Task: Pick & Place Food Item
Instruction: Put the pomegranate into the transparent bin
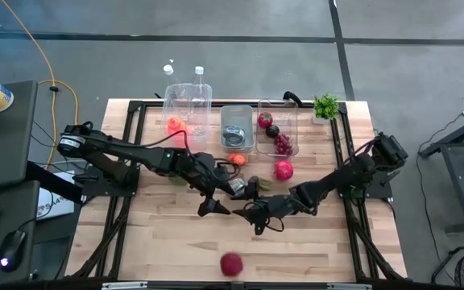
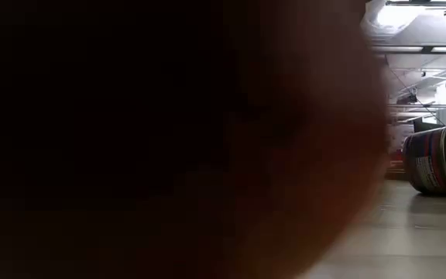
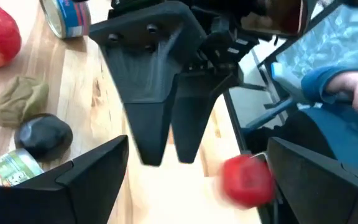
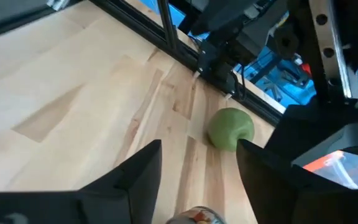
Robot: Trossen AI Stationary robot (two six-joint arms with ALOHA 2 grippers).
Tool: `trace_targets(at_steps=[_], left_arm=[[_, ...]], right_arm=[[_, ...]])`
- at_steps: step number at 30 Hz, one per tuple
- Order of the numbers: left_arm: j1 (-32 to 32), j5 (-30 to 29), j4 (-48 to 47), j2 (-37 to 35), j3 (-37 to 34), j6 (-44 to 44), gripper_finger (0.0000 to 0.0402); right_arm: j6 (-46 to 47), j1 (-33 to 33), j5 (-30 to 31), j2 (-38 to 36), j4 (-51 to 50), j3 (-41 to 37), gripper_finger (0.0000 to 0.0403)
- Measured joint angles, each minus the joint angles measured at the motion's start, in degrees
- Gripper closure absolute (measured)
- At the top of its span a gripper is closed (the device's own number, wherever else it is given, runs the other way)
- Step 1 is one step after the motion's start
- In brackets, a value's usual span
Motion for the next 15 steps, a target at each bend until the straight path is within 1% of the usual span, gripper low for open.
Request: trace_targets(at_steps=[3, 5, 8, 12, 13, 15], left_arm=[[-0.39, -0.08, -1.9, 0.0, 0.0, 3.25, 0.0031], [-0.79, -0.36, -3.18, 0.0, 0.0, 4.93, 0.0031], [-1.69, -2.39, -5.04, 0.01, 0.0, 5.79, 0.0031], [-3.16, -7.35, -6.61, -0.25, -0.04, 7.04, 0.0031], [-3.7, -9.12, -7.25, -0.44, -0.04, 7.74, 0.0031], [-5.14, -14.62, -10.04, -1.31, -0.04, 10.11, 0.0031]], right_arm=[[0.4, 1.68, 2.35, -0.24, 0.16, 0.0, 0.0218], [0.55, 3.03, 5.74, -0.33, 0.37, 0.0, 0.0224], [0.5, 5.01, 11.35, -0.33, 0.41, 0.0, 0.0231], [0.39, 7.04, 18.81, -0.33, 0.61, 0.0, 0.0236], [0.38, 7.59, 21.4, -0.33, 0.61, 0.0, 0.0237], [0.35, 8.78, 25.97, -0.38, 0.62, 0.0, 0.0238]])
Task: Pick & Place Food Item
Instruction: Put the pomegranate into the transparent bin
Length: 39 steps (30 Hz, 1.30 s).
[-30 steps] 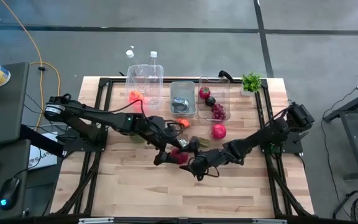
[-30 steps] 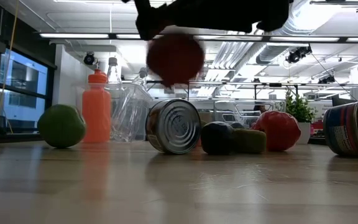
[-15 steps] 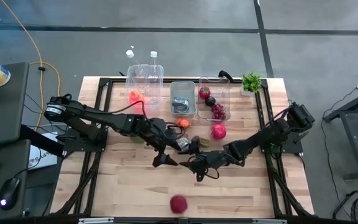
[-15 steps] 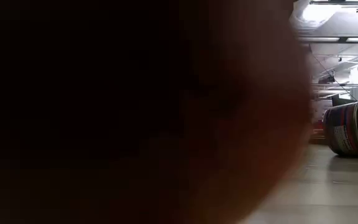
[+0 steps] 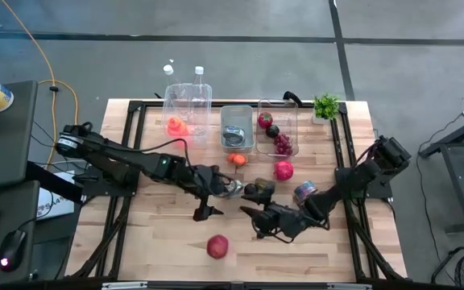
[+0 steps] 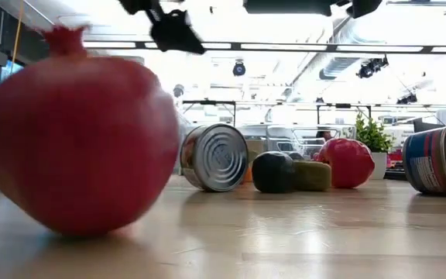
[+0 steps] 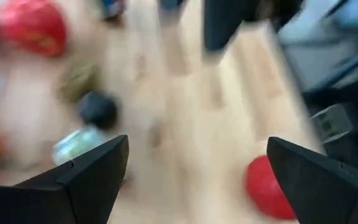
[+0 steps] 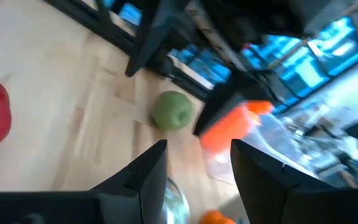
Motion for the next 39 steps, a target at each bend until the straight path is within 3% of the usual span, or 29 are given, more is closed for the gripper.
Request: trace_targets(at_steps=[7, 17, 27, 39], left_arm=[[-8.81, -19.57, -12.84, -1.86, 0.0, 1.62, 0.0031], [-19.56, -28.48, -14.32, -1.83, -0.02, -5.01, 0.0031], [-19.7, -33.86, -14.35, -1.83, -0.02, -13.49, 0.0031], [-21.24, -30.6, -15.59, 1.85, -0.07, -14.83, 0.0003]], right_arm=[[-0.13, 3.69, 8.8, -0.21, -0.01, 0.0, 0.0239], [0.21, 5.78, 13.89, -0.21, -0.12, 0.0, 0.0239], [3.82, 5.82, 13.88, -0.21, -2.41, 0.0, 0.0239], [7.39, 6.1, 13.84, -0.21, -6.39, 0.0, 0.0239]])
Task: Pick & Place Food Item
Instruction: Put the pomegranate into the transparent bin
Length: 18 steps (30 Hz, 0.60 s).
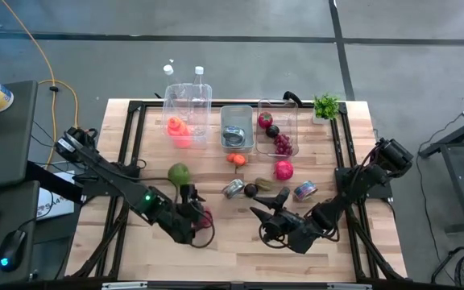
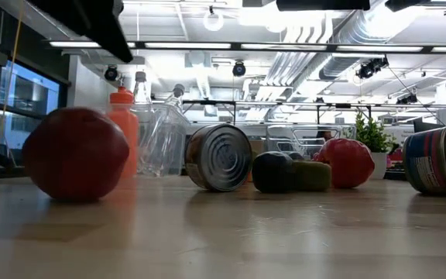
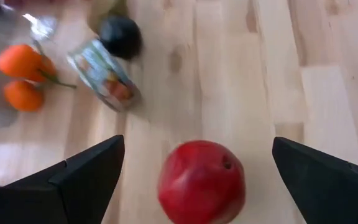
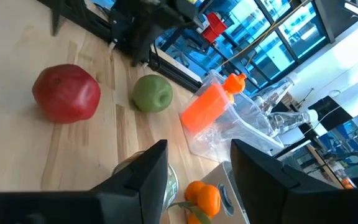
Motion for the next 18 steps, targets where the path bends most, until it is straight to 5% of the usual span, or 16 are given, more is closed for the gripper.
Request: trace_targets(at_steps=[18], left_arm=[[-6.16, -0.46, -0.32, 3.02, -1.07, 2.71, 0.0002]], right_arm=[[1.48, -1.3, -3.41, 0.0, 0.04, 0.0, 0.0239]])
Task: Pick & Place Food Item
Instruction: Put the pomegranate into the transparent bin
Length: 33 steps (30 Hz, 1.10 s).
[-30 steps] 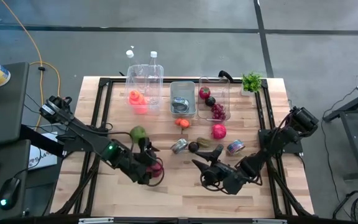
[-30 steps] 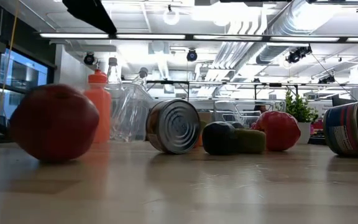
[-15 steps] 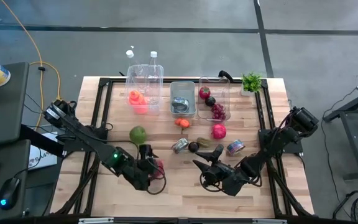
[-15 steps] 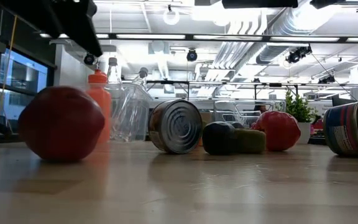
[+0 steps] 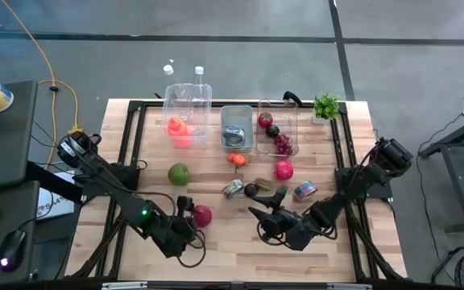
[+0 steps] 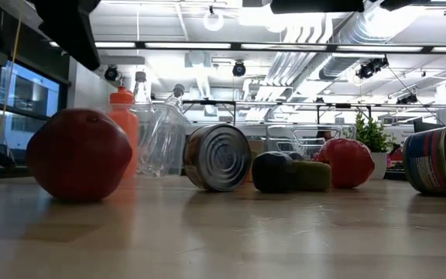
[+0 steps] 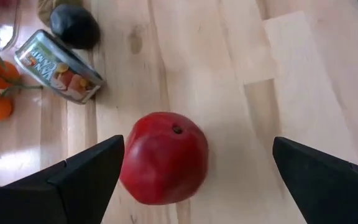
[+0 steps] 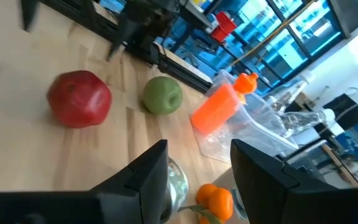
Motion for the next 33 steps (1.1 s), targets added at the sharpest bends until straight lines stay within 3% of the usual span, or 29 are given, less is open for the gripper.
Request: trace_targets(at_steps=[17, 25, 29, 33], left_arm=[[3.22, 0.04, 4.07, 0.03, -5.94, 2.03, 0.0002], [4.91, 0.42, 5.18, 6.82, -5.94, 3.04, 0.0002], [6.27, 3.04, 6.64, 8.2, -5.94, 3.5, 0.0002], [9.1, 9.94, 7.08, 8.2, -5.94, 7.43, 0.0002]], right_arm=[[0.2, 0.9, -0.9, 0.0, -1.35, 0.0, 0.0239], [0.2, 0.88, -0.92, 0.0, -0.95, 0.0, 0.0239], [0.2, 0.76, -0.91, 0.0, -0.87, 0.0, 0.0239], [0.2, 0.75, -0.95, 0.0, -0.89, 0.0, 0.0239]])
